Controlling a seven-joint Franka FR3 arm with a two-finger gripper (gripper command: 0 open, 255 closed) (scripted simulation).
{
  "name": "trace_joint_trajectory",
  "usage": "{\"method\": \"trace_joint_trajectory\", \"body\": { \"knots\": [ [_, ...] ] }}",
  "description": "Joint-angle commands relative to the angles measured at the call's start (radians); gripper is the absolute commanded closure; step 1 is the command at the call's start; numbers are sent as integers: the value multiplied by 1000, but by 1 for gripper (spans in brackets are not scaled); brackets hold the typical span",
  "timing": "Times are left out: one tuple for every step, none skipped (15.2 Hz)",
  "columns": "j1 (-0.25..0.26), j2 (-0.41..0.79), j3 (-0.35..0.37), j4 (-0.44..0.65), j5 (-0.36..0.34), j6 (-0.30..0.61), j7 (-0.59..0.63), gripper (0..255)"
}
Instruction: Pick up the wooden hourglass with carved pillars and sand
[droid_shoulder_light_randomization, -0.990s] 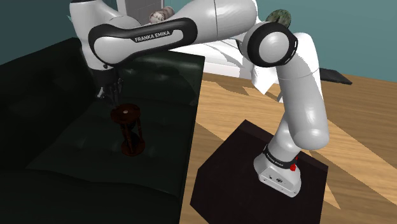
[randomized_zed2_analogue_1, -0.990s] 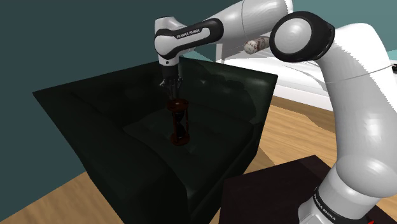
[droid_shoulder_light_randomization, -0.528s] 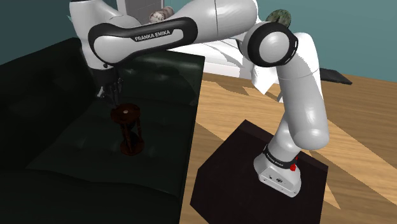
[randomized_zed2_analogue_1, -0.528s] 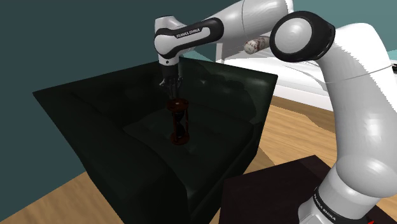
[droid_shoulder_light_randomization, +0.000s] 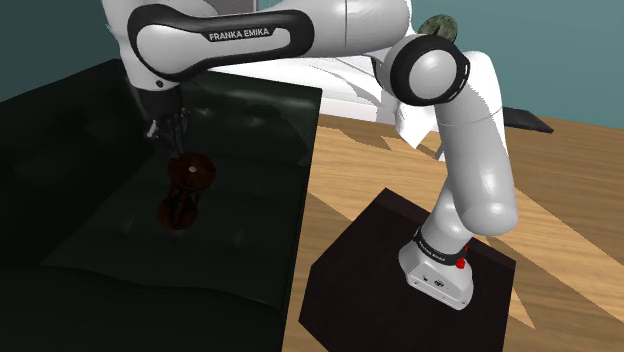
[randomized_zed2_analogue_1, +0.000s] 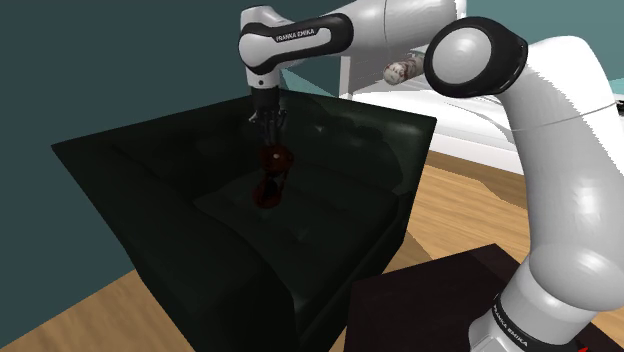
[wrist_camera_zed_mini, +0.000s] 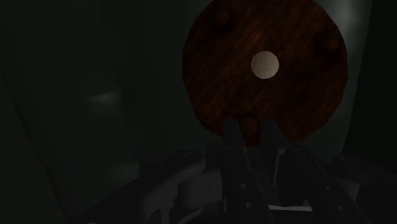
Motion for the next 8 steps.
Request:
{"method": "trace_joint_trajectory", "body": {
  "knots": [
    [2,-3,1,25,1,-26,-3,255],
    [4,-2,1,40,1,-40,-4,255],
    [6,0,1,57,1,-55,-5,255],
    [8,2,1,74,1,-69,-6,255],
    [11,4,1,91,1,-84,-7,255],
    [14,7,1,110,0,-100,-8,255],
    [14,7,1,112,0,-102,-9,255],
    [14,7,1,112,0,-102,-9,255]
  ]
}}
